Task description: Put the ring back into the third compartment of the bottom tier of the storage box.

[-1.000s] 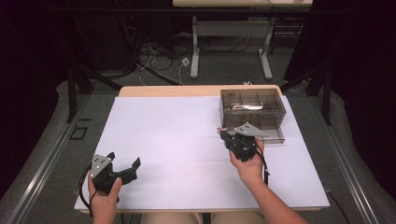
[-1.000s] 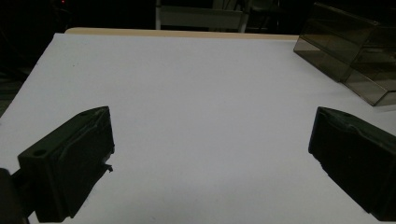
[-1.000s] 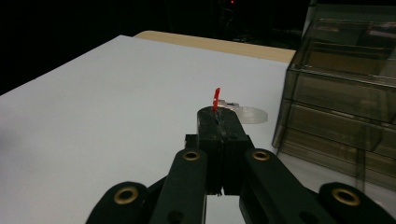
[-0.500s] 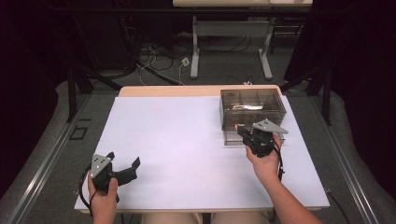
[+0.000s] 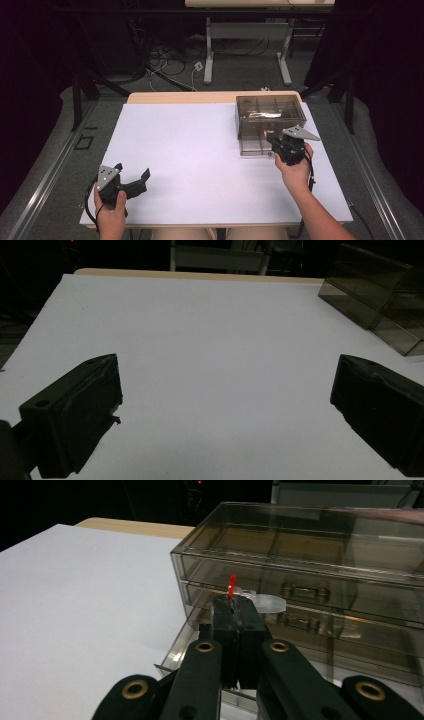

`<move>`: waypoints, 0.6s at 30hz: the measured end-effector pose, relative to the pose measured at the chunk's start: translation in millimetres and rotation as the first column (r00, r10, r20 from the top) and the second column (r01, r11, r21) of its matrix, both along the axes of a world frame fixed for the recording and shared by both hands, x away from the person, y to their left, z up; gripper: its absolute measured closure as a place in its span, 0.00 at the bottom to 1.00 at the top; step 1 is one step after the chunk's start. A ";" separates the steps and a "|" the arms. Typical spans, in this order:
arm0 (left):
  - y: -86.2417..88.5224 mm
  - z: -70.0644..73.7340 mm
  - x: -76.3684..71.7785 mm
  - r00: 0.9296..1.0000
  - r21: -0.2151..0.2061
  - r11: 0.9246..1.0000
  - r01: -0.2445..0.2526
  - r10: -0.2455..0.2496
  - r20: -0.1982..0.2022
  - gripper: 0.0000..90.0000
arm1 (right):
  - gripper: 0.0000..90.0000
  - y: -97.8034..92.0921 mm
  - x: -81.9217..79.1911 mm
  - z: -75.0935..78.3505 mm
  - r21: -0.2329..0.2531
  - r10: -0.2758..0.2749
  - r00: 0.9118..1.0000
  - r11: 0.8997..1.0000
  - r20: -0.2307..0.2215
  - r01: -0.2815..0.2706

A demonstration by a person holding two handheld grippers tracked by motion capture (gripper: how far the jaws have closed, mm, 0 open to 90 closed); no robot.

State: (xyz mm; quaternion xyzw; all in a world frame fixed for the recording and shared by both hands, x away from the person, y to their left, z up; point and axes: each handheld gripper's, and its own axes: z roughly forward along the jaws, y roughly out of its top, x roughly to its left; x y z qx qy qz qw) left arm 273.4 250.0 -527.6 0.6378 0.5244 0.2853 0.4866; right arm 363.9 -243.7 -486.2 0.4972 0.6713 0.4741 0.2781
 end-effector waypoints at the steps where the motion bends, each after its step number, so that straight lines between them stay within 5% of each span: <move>1: 0.0 0.0 0.0 1.000 0.002 1.000 0.002 -0.002 -0.001 0.00 | 1.00 -2.2 0.2 -0.1 0.005 -0.009 1.000 1.000 -0.010 0.010; 18: -1.3 0.2 0.1 1.000 0.005 1.000 0.014 -0.014 -0.006 0.00 | 1.00 -42.3 12.0 -8.6 -0.023 -0.094 0.994 0.995 -0.054 0.093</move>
